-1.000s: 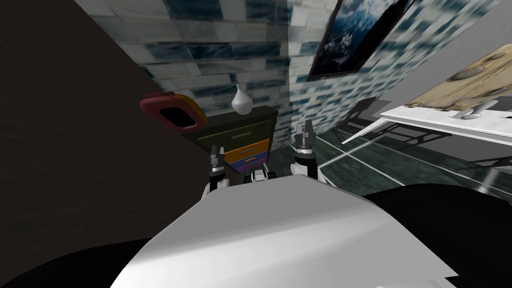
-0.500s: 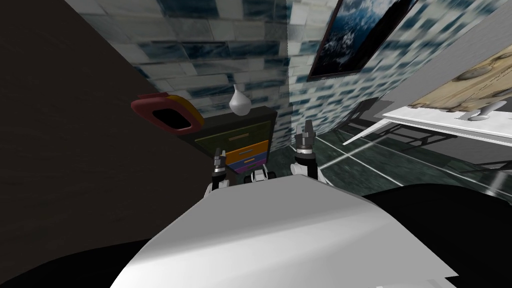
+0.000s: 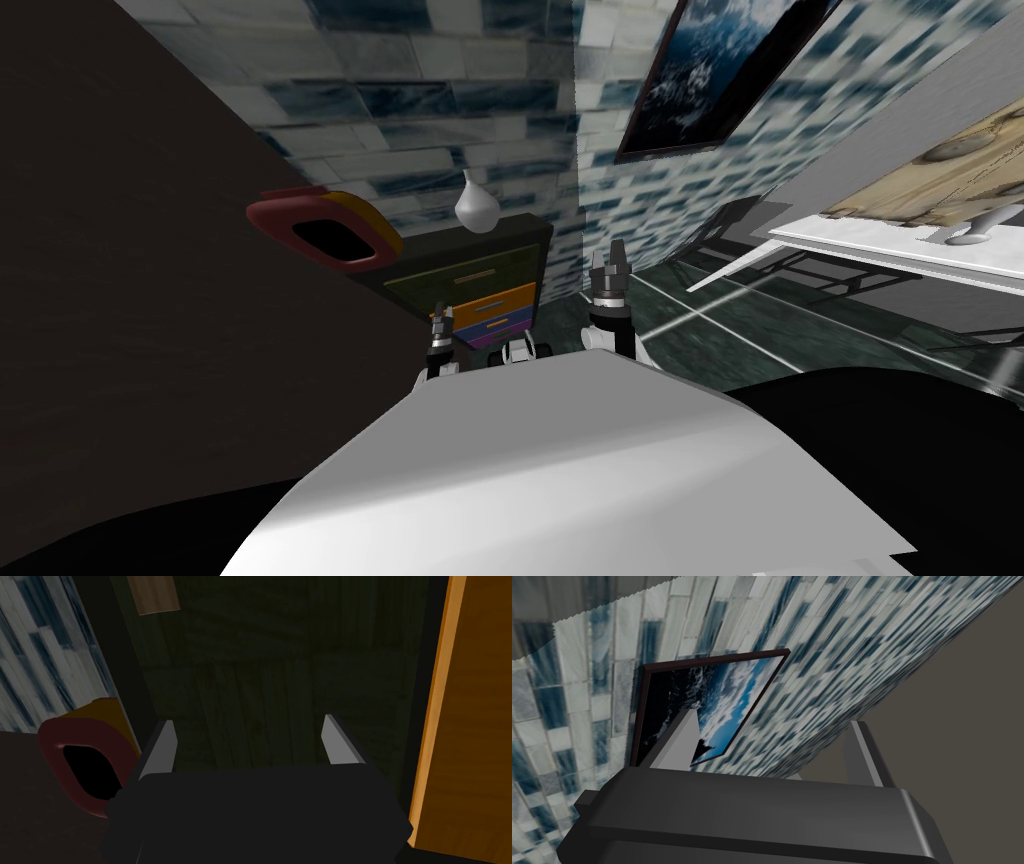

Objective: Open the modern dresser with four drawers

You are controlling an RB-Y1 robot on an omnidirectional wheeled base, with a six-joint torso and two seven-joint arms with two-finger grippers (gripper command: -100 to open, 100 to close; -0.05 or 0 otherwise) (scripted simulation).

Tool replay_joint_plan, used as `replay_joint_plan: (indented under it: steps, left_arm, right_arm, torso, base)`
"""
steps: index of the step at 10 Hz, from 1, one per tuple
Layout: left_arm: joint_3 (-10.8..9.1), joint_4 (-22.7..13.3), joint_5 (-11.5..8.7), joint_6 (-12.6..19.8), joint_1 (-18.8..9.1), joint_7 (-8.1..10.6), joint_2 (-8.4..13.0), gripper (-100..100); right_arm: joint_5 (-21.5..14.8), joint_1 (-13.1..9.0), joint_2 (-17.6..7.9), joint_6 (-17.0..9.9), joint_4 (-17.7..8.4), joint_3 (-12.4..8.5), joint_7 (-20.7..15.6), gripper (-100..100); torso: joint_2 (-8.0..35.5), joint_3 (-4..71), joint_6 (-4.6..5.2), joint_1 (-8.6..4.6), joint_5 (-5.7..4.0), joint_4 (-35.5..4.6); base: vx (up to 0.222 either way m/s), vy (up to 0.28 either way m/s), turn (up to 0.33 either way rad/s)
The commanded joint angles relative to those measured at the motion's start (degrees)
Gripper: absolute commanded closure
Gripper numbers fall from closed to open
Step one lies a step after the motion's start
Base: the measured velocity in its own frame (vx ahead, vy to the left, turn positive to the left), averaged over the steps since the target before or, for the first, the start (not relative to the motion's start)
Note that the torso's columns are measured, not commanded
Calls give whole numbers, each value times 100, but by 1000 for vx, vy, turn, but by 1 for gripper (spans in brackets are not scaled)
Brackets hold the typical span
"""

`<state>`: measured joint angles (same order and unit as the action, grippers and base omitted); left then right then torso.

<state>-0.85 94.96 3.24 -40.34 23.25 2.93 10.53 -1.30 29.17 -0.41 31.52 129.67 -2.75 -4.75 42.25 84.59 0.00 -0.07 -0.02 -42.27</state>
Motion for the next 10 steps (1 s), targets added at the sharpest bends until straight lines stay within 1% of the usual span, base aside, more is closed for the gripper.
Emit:
replay_joint_plan:
  steps: [1,2,4,5,8,9,10]
  left_arm:
    - [-62,-381,-27,-134,-92,7,28,-100]
    - [-62,-420,-27,-134,-92,7,28,-100]
    - [-109,-794,-41,-258,-176,-10,10,-100]
    - [-109,-837,-41,-258,-176,-10,10,-100]
    - [-179,-1391,-62,-443,-302,-36,-33,-100]
    - [-179,-1458,-62,-443,-302,-36,-33,-100]
    - [-202,-1661,-69,-504,-343,-44,-52,-100]
  right_arm:
    - [0,0,0,0,0,0,0,0]
    - [0,0,0,0,0,0,0,0]
    - [0,0,0,0,0,0,0,0]
    - [0,0,0,0,0,0,0,0]
    - [0,0,0,0,0,0,0,0]
    - [0,0,0,0,0,0,0,0]
    - [0,0,0,0,0,0,0,0]
  torso:
    - [4,-2,0,7,1,-1]
    - [6,-4,0,11,3,-2]
    - [7,-5,0,8,2,-2]
    - [2,-2,0,4,1,-1]
    - [3,-2,0,4,1,-1]
    - [-1,0,0,3,1,0]
    - [4,-2,0,9,2,-1]
  base:
    - [23,-26,10]
    - [15,-19,3]
    - [19,-29,13]
    - [25,-29,6]
    - [31,-38,13]
    - [34,-34,5]
    - [24,-27,10]
